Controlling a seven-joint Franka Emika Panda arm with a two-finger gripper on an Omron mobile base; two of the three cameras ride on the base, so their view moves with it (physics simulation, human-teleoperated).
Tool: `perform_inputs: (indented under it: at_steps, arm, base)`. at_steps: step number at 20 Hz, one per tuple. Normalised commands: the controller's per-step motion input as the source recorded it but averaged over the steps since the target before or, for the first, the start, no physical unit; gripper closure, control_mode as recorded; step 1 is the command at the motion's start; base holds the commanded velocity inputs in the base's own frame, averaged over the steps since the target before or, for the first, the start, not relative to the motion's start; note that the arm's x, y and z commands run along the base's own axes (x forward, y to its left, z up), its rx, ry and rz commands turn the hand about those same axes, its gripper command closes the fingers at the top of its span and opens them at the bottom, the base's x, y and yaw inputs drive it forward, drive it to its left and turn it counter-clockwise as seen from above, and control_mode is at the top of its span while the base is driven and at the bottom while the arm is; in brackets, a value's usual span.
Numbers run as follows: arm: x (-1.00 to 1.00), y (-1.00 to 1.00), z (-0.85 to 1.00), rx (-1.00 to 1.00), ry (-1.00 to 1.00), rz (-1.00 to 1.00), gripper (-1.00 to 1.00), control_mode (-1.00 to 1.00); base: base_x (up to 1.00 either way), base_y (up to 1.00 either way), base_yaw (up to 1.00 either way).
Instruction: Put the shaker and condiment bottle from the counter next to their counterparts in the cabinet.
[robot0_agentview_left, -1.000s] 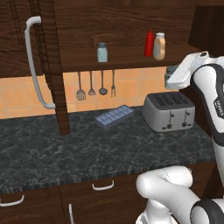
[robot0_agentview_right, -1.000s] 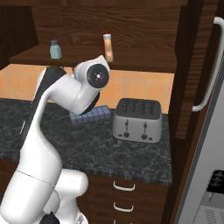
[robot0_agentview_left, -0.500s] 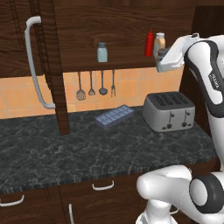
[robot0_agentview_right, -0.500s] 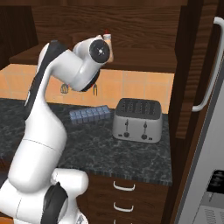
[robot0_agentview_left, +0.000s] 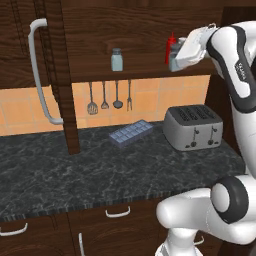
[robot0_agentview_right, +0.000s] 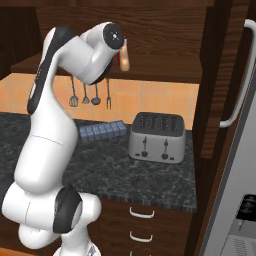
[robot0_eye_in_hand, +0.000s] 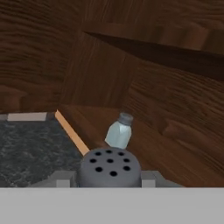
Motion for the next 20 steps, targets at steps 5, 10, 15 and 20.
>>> perform_inputs:
  at_steps: [5, 10, 15, 20]
  arm:
    - [0.23, 0.16, 0.04, 0.1, 0.0, 0.02, 1.0, -1.0]
    - [0.1, 0.16, 0.0, 0.1, 0.0, 0.0, 1.0, -1.0]
    - [0.08, 0.18, 0.0, 0.0, 0.09, -0.01, 1.0, -1.0]
    - [0.22, 0.19, -0.01, 0.01, 0.1, 0.0, 1.0, -1.0]
  base:
    - [0.0, 0.0, 0.0]
    - [0.0, 0.0, 0.0]
    - [0.0, 0.0, 0.0]
    - [0.0, 0.0, 0.0]
